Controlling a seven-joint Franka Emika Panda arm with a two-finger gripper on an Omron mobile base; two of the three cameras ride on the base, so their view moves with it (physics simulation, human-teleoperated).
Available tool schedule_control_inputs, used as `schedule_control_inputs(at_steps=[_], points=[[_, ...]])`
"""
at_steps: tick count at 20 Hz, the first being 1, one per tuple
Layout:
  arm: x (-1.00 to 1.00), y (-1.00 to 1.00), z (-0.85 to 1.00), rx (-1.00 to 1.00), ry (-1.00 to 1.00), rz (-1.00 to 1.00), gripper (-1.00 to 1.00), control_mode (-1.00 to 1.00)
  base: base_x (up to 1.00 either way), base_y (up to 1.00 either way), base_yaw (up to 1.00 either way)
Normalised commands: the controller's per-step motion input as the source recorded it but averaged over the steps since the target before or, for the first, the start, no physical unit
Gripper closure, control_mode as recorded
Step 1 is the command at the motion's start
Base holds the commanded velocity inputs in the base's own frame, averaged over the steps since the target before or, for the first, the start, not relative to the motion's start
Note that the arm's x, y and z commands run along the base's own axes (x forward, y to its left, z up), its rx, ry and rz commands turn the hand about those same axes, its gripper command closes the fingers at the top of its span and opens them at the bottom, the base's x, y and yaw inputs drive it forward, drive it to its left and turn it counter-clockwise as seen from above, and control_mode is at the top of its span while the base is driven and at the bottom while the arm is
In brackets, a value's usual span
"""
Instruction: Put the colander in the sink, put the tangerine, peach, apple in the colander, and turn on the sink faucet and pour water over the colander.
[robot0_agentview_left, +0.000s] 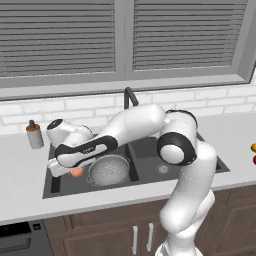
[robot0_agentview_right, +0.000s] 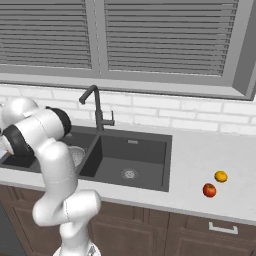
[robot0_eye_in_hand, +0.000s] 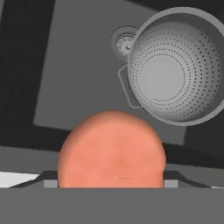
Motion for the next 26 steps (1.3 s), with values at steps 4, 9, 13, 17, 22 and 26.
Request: schedule_control_inputs(at_steps=[4, 9, 13, 17, 22, 26], points=[[0.31, -0.88, 0.00, 0.00, 0.00, -0.04, 1.00, -1.00, 0.00, 0.00, 0.00], [0.47, -0.54, -0.09, 0.00, 0.00, -0.02, 1.00, -1.00, 0.00, 0.00, 0.00], [0.52, -0.04, -0.46, 0.01, 0.00, -0.05, 1.00, -1.00, 0.00, 0.00, 0.00], [0.45, -0.02, -0.53, 0.01, 0.00, -0.07, 1.00, -1.00, 0.00, 0.00, 0.00], [0.41, -0.15, -0.53, 0.00, 0.00, -0.01, 1.00, -1.00, 0.00, 0.00, 0.00], [0.30, -0.13, -0.53, 0.00, 0.00, 0.00, 1.00, -1.00, 0.00, 0.00, 0.00]])
